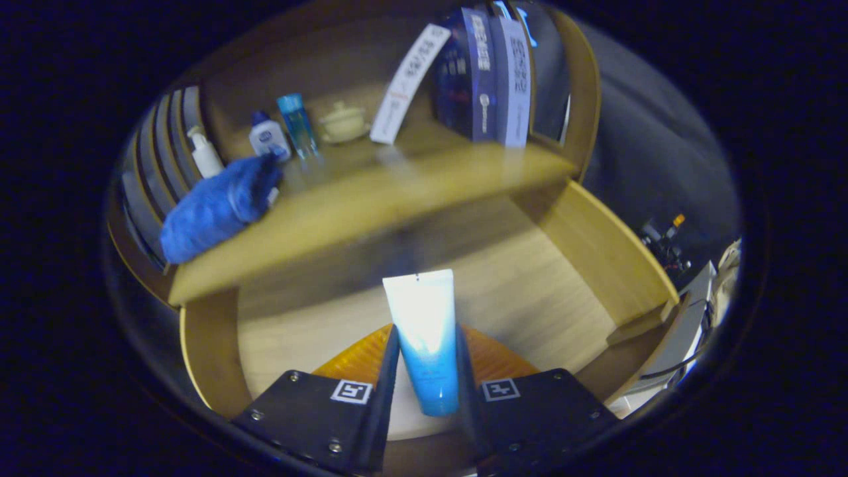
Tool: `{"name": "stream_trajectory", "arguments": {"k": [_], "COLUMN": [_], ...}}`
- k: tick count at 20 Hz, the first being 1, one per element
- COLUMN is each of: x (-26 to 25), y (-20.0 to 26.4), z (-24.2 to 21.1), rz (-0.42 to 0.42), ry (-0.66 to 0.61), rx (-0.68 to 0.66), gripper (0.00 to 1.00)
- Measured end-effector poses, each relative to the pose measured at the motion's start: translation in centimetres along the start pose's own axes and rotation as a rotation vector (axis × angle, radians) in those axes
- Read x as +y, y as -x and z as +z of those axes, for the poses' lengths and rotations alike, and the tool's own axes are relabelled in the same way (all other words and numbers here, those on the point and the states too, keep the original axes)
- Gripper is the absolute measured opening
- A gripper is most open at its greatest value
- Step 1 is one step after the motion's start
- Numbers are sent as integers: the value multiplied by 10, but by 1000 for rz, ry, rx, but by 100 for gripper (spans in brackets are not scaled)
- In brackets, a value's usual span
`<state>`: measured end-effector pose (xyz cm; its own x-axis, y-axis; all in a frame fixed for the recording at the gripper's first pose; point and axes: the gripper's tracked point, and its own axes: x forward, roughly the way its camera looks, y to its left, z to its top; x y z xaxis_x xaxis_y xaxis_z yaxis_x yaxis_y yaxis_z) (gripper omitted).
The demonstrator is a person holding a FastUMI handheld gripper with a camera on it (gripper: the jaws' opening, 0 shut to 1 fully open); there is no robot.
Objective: Pull open the drawer, take out the items inside it, and place them on the countertop above the cabinet.
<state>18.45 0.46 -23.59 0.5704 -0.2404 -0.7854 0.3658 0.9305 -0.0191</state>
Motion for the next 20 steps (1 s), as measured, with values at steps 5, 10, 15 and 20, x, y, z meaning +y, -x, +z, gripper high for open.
{"name": "stream_trajectory", "arguments": {"k": [5,10,15,20], "x": [28,50,54,54], "y": [31,18,-19,-55], "z": [72,106,116,119], "rz": [34,88,133,161], "ry": [33,65,58,50], "rx": [-151,-170,-133,-78], "gripper": [46,46,46,46]}}
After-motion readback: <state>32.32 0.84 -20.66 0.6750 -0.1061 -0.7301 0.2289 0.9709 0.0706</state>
